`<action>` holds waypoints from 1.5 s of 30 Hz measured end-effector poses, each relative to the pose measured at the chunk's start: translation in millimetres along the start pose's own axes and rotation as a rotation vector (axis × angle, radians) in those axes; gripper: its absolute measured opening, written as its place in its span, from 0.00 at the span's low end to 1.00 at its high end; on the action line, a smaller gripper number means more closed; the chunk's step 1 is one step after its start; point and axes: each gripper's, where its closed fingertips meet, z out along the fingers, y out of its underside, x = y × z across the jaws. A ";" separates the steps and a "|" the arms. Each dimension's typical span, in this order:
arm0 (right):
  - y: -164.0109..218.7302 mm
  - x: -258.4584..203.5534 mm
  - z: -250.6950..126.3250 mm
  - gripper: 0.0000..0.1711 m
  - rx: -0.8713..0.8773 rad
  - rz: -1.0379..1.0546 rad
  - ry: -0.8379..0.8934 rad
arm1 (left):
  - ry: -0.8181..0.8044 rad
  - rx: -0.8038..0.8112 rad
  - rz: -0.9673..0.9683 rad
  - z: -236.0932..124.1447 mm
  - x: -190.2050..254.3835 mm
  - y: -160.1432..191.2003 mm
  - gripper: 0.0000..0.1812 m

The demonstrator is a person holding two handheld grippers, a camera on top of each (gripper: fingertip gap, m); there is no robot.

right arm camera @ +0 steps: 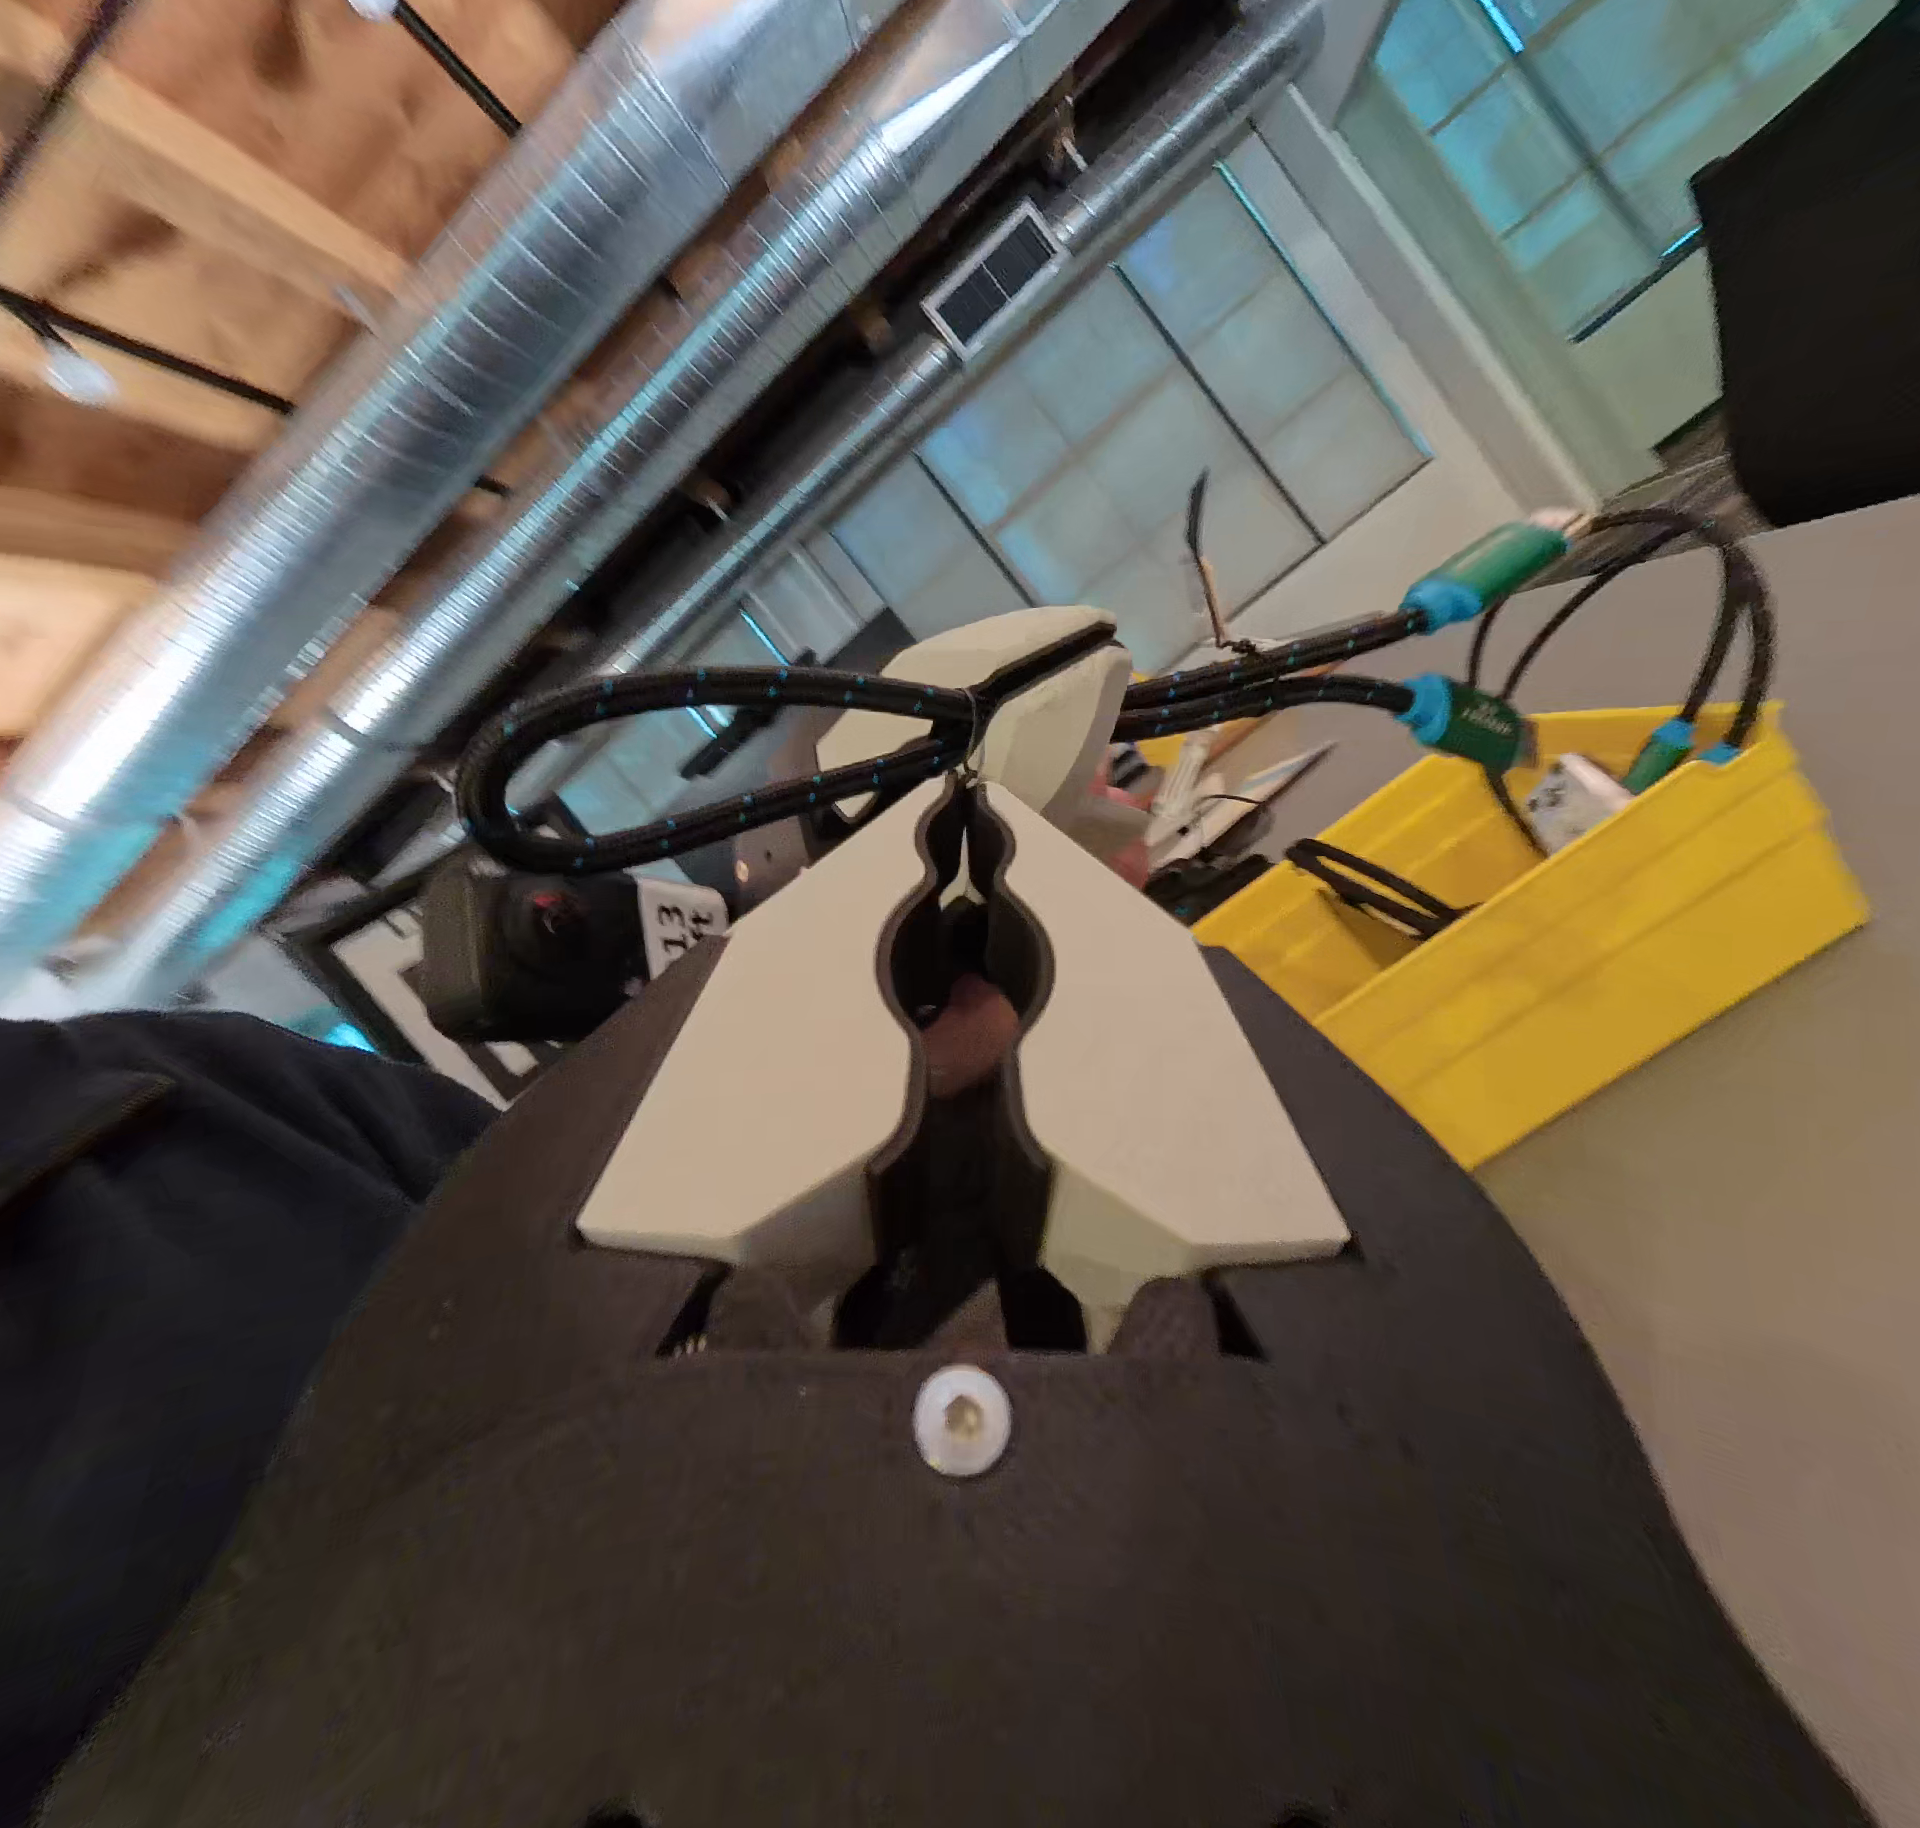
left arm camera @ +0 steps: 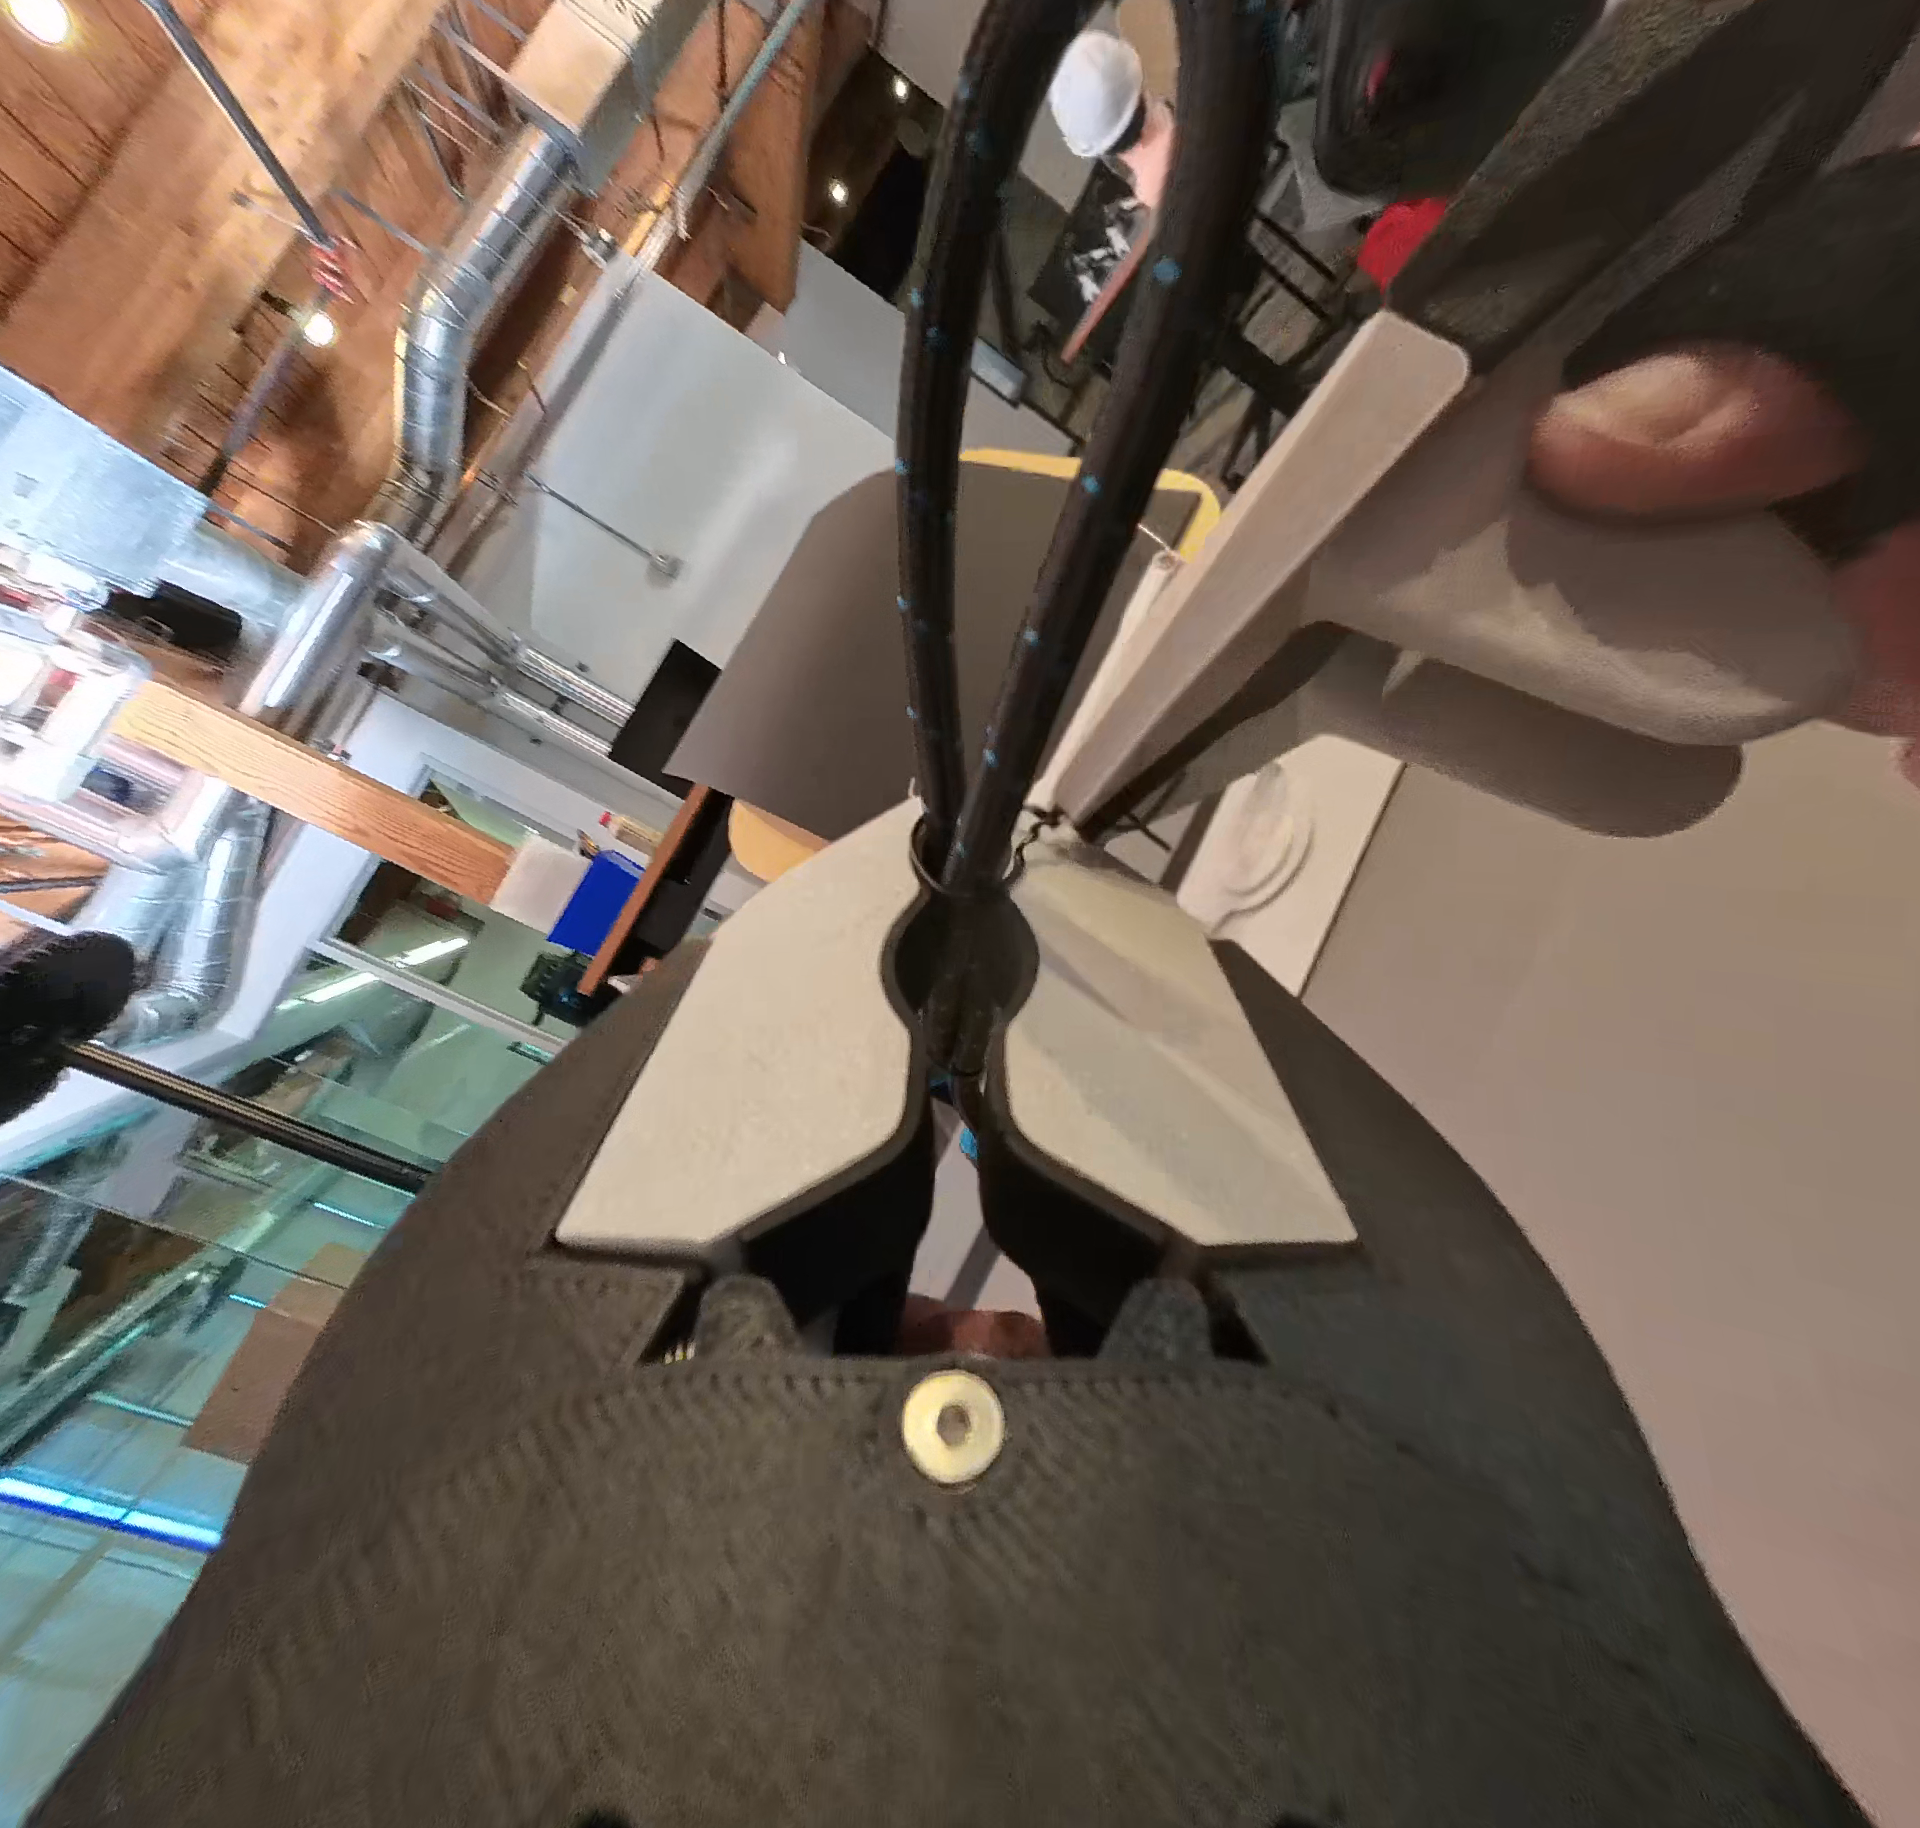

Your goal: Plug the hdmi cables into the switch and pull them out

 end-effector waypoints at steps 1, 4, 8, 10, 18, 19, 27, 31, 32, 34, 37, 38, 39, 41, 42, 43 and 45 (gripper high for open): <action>-0.1 -0.8 -0.7 0.00 0.012 0.029 -0.012 | -0.014 0.007 0.005 -0.1 -0.2 -1.3 0.01; 0.1 -2.1 -2.4 0.00 0.031 0.064 -0.026 | -0.032 0.023 0.014 -0.3 0.3 -3.2 0.01; 4.4 5.4 -4.7 0.00 -0.075 -0.284 0.151 | 0.040 -0.033 -0.035 2.3 9.1 3.0 0.01; 2.9 4.3 -4.6 0.00 -0.145 -0.515 0.242 | 0.076 -0.041 -0.117 2.4 10.3 1.8 0.01; -0.2 6.3 -6.4 0.00 -0.346 -1.196 0.482 | 0.251 -0.122 -0.411 3.0 22.0 3.2 0.01; -0.3 6.2 -7.2 0.00 -0.372 -1.271 0.500 | 0.277 -0.130 -0.453 2.9 24.2 2.9 0.01; 0.5 7.4 -13.6 0.00 -0.706 -1.995 0.560 | 0.509 -0.174 -0.743 -1.2 44.4 -1.5 0.01; -1.0 5.9 -14.2 0.00 -0.813 -2.193 0.507 | 0.616 -0.153 -0.933 -3.5 52.3 -7.5 0.00; -1.5 5.6 -13.9 0.00 -0.817 -2.192 0.492 | 0.615 -0.140 -0.935 -3.2 51.4 -8.4 0.00; -2.5 5.7 -13.3 0.00 -0.803 -2.135 0.478 | 0.582 -0.141 -0.898 -1.7 49.0 -7.6 0.00; -2.4 6.0 -13.6 0.01 -0.737 -1.970 0.479 | 0.514 -0.157 -0.792 0.0 45.2 -3.2 0.00; -1.5 7.6 -15.5 0.01 -0.738 -1.912 0.478 | 0.498 -0.167 -0.773 0.4 44.8 -0.9 0.00; -1.2 8.8 -17.2 0.02 -0.735 -1.861 0.481 | 0.487 -0.163 -0.760 0.8 44.2 -0.1 0.00; -1.7 9.3 -19.7 0.03 -0.712 -1.761 0.489 | 0.486 -0.146 -0.762 0.7 44.0 -2.4 0.00; -2.2 8.6 -20.7 0.05 -0.695 -1.708 0.489 | 0.472 -0.151 -0.746 1.5 43.4 -1.2 0.00; -3.1 7.2 -21.4 0.07 -0.672 -1.650 0.489 | 0.454 -0.159 -0.712 2.1 42.7 0.5 0.00; -5.9 3.8 -22.5 0.10 -0.610 -1.495 0.482 | 0.426 -0.168 -0.656 2.8 41.7 1.9 0.01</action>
